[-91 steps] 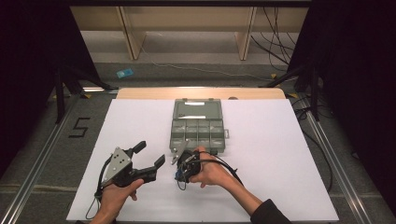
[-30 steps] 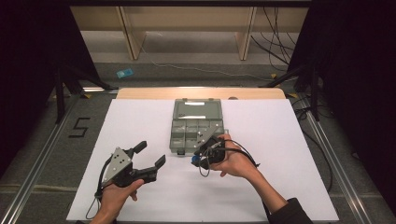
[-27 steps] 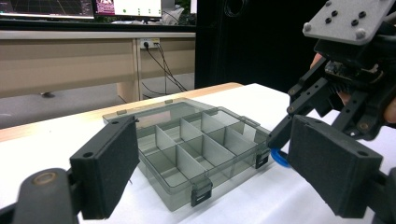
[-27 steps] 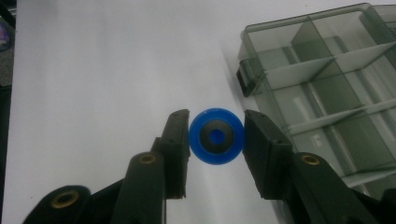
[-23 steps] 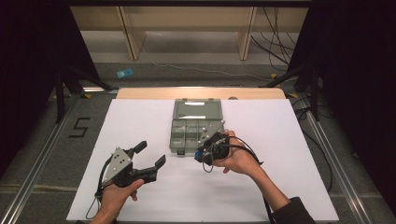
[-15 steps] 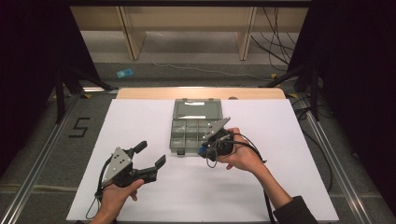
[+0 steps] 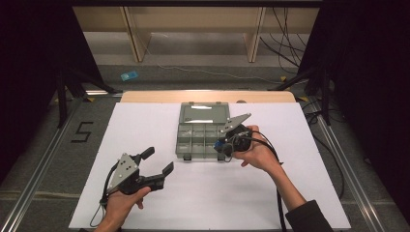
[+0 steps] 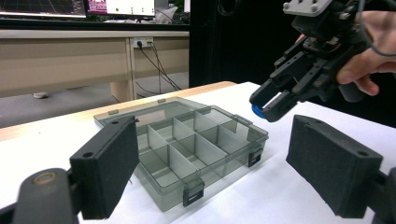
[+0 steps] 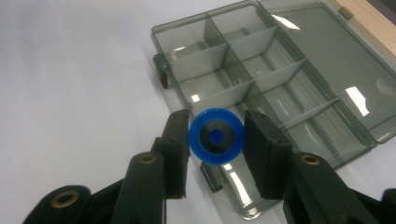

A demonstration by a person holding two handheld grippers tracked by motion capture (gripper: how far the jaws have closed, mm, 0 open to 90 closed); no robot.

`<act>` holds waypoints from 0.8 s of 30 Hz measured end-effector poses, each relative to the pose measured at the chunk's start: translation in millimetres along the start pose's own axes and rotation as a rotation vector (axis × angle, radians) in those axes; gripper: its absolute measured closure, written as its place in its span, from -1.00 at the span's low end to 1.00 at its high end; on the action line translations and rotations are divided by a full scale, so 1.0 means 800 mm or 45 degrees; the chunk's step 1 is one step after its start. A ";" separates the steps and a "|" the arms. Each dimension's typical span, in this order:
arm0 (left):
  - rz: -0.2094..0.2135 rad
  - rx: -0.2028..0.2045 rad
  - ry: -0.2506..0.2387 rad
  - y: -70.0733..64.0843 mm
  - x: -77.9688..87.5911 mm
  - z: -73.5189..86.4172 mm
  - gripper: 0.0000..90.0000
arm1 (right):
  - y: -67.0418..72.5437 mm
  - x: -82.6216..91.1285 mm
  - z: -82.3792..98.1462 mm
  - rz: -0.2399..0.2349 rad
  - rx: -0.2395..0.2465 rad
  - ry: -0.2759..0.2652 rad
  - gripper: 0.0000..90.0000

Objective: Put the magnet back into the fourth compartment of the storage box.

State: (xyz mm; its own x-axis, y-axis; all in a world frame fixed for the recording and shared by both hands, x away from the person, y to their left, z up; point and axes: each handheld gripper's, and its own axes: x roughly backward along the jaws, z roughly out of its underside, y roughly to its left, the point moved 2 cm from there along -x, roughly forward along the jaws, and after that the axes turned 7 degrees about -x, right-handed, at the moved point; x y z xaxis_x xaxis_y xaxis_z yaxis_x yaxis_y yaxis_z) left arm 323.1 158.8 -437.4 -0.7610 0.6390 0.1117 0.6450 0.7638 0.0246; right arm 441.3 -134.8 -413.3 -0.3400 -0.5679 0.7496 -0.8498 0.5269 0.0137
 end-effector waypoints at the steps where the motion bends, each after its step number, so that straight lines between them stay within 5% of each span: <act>1: 0.003 -0.002 -0.001 0.000 0.000 0.000 -0.64 | -0.002 -0.001 0.000 0.012 -0.007 -0.013 0.39; 24: 0.025 -0.010 0.007 -0.004 -0.002 0.001 -0.64 | -0.034 -0.002 0.002 0.066 -0.073 -0.032 0.39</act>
State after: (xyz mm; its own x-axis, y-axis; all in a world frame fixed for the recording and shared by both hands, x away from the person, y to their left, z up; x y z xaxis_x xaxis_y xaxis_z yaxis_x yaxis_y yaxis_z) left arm 322.0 155.3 -438.5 -0.7477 0.6535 0.1178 0.6605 0.7502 0.0300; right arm 463.9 -149.2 -415.7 -0.3937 -0.5539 0.7336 -0.8065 0.5911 0.0135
